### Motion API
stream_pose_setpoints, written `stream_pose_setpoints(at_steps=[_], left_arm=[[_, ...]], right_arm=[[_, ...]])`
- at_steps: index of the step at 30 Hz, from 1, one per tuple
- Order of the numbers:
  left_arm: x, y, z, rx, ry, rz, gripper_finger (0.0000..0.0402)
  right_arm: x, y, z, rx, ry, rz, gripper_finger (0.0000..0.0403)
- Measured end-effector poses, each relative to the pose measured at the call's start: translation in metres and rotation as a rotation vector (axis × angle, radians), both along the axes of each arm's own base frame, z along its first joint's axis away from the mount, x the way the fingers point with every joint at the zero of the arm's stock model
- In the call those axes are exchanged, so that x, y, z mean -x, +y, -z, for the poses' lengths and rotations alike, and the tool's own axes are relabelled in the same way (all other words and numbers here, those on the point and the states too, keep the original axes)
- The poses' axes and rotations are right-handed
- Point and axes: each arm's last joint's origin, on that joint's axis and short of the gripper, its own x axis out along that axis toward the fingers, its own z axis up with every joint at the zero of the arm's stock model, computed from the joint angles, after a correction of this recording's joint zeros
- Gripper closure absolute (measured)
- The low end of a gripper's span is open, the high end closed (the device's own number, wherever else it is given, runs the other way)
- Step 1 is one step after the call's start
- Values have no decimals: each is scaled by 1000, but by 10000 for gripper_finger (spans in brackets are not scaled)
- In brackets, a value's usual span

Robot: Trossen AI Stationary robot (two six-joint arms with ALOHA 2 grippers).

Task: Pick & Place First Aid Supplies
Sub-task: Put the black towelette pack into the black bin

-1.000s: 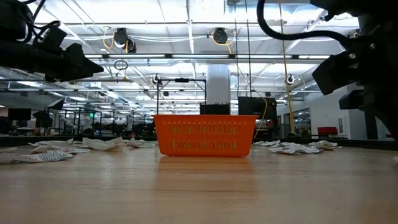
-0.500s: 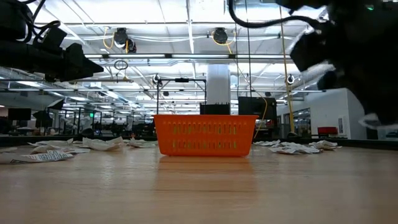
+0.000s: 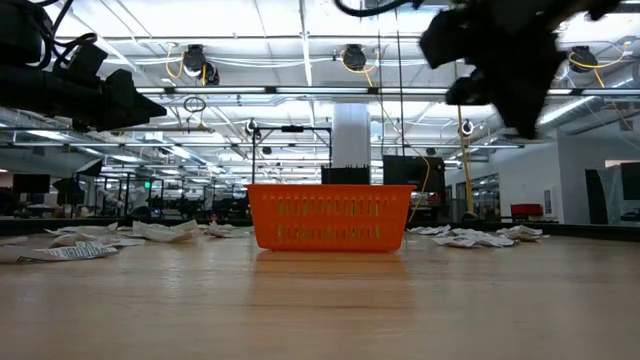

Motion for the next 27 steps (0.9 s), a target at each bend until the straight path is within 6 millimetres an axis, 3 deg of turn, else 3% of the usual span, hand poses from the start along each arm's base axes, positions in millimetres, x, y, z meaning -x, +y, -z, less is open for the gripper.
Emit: stream_pose_setpoints(at_steps=[5,14,22,27], left_arm=[[0,0,0,0,0,0,96],[0,0,0,0,0,1,96],[0,0,0,0,0,0,96],[0,0,0,0,0,0,96]], right_arm=[[-22,-41,-6,41,-12,39,397],[-65,-133,-11,71,-72,109,397],[-103,-209,-3,133,-79,163,397],[-118,-242,9,138,-83,208,397]])
